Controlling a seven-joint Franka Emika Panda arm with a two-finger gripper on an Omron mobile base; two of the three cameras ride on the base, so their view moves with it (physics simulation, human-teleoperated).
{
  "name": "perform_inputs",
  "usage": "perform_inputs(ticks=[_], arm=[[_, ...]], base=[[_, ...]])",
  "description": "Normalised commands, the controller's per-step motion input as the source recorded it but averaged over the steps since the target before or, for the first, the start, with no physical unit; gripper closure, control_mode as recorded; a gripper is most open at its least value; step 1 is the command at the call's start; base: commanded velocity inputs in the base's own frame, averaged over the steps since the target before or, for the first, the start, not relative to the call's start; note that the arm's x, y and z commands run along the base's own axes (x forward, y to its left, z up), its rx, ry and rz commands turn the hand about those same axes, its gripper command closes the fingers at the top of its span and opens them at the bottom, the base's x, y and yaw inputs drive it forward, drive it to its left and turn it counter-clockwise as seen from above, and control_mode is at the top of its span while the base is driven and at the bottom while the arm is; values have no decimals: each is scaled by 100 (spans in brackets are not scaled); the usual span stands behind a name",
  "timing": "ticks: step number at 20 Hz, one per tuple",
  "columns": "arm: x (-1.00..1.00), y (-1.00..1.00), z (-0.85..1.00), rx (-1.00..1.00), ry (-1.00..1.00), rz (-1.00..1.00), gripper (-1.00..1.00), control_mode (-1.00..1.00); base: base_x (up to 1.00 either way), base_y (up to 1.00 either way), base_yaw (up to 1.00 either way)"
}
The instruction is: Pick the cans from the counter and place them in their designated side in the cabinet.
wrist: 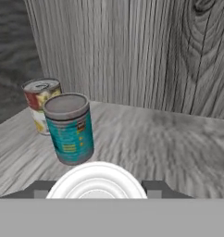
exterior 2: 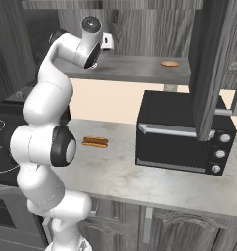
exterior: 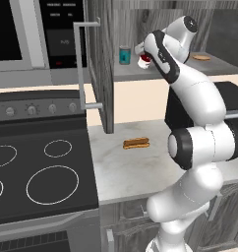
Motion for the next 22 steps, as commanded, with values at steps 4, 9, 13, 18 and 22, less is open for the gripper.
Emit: perform_inputs(ticks=[4, 9, 13, 18, 22], arm=[[18, 0, -1, 0, 0, 1, 100, -100], [18, 0, -2, 0, 0, 1, 100, -100], [18, 0, -3, 0, 1, 1, 100, -100], [15, 0, -3, 0, 1, 1, 100, -100], [13, 0, -5, 0, 1, 0, 100, -100]], base=[[0, 0, 0], [0, 0, 0], [0, 0, 0], [0, 0, 0], [0, 0, 0]])
